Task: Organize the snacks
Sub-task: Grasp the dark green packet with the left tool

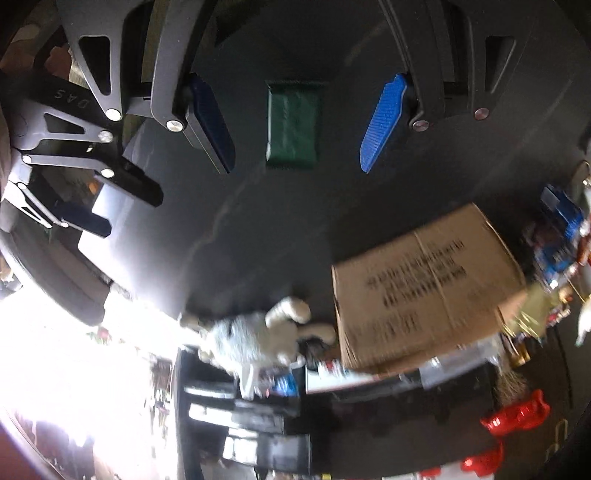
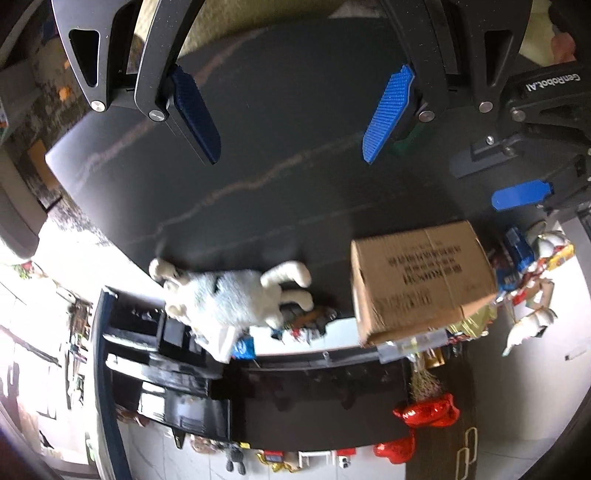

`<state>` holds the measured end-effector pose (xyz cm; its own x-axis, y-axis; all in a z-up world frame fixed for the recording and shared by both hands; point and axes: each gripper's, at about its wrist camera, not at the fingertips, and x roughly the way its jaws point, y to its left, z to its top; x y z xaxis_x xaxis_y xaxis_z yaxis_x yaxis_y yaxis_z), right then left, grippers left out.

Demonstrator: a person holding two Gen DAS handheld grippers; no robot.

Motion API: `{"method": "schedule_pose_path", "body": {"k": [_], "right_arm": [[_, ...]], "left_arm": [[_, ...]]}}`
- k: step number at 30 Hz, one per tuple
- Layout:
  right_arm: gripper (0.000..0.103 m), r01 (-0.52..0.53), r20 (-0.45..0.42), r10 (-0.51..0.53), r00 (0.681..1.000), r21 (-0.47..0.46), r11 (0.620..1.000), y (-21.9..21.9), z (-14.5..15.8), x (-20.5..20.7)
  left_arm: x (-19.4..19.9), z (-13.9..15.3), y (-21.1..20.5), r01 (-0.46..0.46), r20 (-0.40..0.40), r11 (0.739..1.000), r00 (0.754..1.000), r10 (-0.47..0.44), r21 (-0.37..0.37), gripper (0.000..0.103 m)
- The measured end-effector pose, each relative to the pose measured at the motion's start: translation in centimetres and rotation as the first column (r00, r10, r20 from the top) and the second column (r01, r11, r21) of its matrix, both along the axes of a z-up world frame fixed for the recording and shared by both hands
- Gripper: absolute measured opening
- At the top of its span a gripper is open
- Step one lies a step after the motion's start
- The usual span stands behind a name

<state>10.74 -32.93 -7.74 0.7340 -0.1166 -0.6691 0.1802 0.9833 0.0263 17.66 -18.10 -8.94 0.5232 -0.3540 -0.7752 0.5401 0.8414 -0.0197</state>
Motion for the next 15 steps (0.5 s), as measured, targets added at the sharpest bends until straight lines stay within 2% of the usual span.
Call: {"method": "schedule_pose_path", "body": {"k": [10, 15], "right_arm": [[0.080, 0.011, -0.073, -0.011, 0.997, -0.003, 1.000, -0.9, -2.9, -0.4], [0.080, 0.017, -0.092, -0.017, 0.996, 0.006, 1.000, -1.1, -3.7, -0.3]], "left_arm": [[0.3, -4.5, -1.7, 0.042, -0.114, 0.999, 0.993, -0.041, 0.011, 0.069], [0.8, -6.0, -2.2, 0.056, -0.153, 0.998, 0.987, -0.053, 0.018, 0.062]]}}
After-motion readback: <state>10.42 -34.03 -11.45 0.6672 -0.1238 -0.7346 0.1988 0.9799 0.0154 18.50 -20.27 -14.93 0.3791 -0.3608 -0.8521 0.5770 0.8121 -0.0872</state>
